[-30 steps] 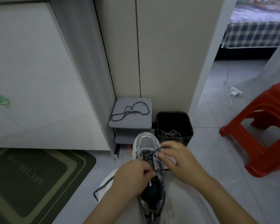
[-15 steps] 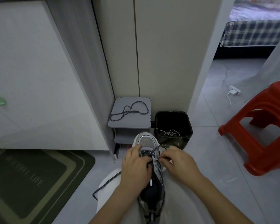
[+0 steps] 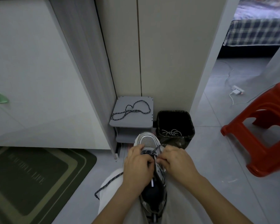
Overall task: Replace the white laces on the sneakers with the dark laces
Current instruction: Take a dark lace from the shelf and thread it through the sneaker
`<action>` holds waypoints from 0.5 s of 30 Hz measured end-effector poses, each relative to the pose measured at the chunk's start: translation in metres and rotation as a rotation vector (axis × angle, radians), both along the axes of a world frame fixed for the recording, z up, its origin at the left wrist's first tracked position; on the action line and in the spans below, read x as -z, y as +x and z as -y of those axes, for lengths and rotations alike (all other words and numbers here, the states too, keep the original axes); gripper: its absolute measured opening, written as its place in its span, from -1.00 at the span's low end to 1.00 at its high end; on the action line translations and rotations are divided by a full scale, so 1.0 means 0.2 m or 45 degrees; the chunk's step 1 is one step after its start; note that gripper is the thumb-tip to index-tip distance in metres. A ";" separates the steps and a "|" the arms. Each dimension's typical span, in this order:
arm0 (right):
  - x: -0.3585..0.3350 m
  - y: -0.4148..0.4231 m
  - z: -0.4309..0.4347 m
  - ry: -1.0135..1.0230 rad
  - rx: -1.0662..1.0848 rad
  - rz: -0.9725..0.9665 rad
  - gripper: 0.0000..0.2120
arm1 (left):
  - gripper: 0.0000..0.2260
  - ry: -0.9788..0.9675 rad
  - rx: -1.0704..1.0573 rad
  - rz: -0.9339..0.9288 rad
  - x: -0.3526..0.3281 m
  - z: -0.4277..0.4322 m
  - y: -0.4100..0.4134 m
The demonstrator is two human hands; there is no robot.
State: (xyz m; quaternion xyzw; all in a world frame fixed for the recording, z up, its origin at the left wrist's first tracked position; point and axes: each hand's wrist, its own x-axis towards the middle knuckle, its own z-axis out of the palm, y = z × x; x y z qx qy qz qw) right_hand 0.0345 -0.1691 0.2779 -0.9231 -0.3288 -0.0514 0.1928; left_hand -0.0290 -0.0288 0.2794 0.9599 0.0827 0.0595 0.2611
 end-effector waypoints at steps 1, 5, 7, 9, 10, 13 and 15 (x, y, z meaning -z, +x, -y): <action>0.00 -0.01 0.00 0.024 -0.001 -0.026 -0.64 | -0.85 0.002 0.002 -0.002 -0.01 -0.01 0.01; -0.02 -0.02 0.02 0.036 0.029 -0.217 -0.73 | -0.88 -0.013 -0.017 0.016 -0.03 -0.04 0.00; -0.02 -0.02 0.03 0.055 0.021 -0.158 -0.82 | -0.90 -0.085 -0.063 0.065 -0.05 -0.08 -0.02; -0.02 -0.01 0.04 -0.003 0.011 -0.112 -0.83 | -0.79 -0.182 -0.143 0.121 -0.11 -0.15 -0.04; -0.02 -0.01 0.04 -0.042 0.012 -0.104 -0.84 | -0.72 -0.238 -0.193 0.143 -0.14 -0.21 -0.05; -0.02 -0.01 0.06 -0.140 0.063 -0.042 -0.92 | -0.73 -0.426 -0.421 0.182 -0.20 -0.39 -0.14; -0.02 0.00 0.08 -0.124 0.173 -0.031 -0.83 | -0.80 -0.629 -0.616 0.177 -0.19 -0.51 -0.22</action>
